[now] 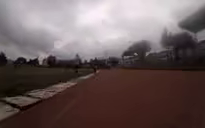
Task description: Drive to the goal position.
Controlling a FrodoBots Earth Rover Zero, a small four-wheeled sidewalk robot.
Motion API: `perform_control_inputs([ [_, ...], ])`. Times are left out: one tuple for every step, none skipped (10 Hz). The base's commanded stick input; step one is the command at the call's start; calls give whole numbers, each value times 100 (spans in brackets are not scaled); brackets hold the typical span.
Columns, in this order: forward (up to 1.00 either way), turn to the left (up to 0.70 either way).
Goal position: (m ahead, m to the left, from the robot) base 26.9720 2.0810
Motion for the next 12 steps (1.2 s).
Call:
perform_control_inputs([
  [70,-19],
  [70,-3],
  [70,0],
  [70,0],
  [70,0],
  [70,0],
  [70,0],
  [70,0],
  [70,-2],
  [70,-7],
  [70,-20],
  [70,-14],
])
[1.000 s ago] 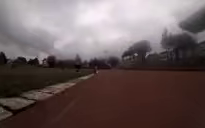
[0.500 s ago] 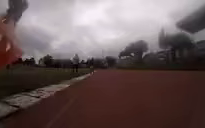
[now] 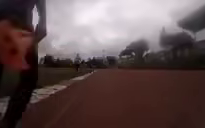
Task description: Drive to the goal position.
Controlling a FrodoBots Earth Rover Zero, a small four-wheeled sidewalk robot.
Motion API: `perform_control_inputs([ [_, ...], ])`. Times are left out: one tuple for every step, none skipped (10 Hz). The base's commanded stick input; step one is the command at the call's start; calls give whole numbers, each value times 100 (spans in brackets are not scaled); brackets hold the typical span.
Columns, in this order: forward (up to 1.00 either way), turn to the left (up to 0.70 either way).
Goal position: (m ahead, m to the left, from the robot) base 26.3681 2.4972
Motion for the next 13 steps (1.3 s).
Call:
perform_control_inputs([
  [70,0],
  [70,0],
  [70,2],
  [70,7],
  [70,6],
  [70,1],
  [70,0],
  [70,0],
  [70,0],
  [70,0],
  [70,0],
  [70,0],
  [70,0],
])
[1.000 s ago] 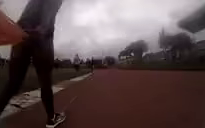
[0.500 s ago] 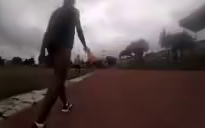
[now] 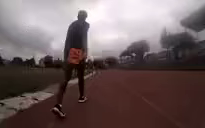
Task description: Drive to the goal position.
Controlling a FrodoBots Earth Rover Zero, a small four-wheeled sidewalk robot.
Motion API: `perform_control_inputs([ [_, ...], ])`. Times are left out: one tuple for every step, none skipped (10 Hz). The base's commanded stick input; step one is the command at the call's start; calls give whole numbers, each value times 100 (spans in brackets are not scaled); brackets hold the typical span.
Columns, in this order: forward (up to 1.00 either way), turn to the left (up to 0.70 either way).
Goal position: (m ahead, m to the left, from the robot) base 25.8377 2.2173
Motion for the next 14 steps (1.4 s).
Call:
perform_control_inputs([
  [70,5],
  [70,2],
  [70,0],
  [70,0],
  [70,0],
  [70,0],
  [70,0],
  [70,7],
  [70,-35],
  [70,-34],
  [70,-21],
  [70,-1],
  [70,0],
  [70,0],
])
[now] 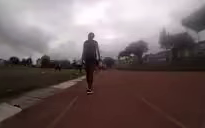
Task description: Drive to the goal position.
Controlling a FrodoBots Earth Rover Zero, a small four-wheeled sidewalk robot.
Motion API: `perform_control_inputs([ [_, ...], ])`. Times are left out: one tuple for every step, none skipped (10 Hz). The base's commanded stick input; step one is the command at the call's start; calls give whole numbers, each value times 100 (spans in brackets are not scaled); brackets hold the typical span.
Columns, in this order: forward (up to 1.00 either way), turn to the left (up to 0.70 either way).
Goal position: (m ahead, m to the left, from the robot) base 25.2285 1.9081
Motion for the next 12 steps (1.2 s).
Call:
perform_control_inputs([
  [70,0],
  [70,0],
  [70,0],
  [70,0],
  [70,0],
  [70,0],
  [70,0],
  [70,4],
  [70,10],
  [70,-34],
  [70,-32],
  [70,-18],
])
